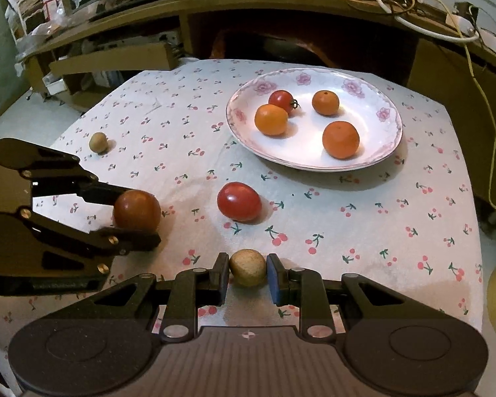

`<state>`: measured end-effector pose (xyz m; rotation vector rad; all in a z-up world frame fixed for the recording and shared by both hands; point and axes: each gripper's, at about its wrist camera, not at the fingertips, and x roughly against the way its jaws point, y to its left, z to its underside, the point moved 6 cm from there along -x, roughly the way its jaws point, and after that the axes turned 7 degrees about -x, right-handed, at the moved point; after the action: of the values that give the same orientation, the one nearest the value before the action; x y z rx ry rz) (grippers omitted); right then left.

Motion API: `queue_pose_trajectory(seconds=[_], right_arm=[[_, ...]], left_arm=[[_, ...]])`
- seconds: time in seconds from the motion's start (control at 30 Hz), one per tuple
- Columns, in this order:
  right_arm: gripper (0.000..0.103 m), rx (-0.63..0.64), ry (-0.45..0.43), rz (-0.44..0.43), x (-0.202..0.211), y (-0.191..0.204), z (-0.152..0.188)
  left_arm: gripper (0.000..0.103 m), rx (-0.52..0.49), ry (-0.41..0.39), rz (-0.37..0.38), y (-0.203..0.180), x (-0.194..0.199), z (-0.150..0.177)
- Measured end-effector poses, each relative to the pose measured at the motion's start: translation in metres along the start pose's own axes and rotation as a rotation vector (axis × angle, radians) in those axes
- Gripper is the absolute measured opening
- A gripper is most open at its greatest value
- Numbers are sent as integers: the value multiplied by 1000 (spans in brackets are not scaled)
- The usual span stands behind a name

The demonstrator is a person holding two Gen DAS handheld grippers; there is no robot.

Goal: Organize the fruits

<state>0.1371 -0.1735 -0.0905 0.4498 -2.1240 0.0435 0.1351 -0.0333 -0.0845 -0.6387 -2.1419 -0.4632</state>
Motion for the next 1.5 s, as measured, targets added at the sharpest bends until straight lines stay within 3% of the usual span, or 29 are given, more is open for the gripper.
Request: queue_pose_trajectory(seconds=[0.57, 1.17, 1.27, 1.5], right_arm=[[27, 34, -3, -15, 1, 3, 4], [29, 14, 4, -16, 2, 0, 4], [30, 14, 13, -17, 2, 0, 4], [24, 17, 21, -7, 2, 2, 2]], left_arm=[[52, -89, -47, -29, -10, 3, 7], [52, -51, -25, -10, -2, -1, 3], [48, -42, -19, -9, 0, 1, 4], [46, -41, -5, -3, 0, 1, 3]])
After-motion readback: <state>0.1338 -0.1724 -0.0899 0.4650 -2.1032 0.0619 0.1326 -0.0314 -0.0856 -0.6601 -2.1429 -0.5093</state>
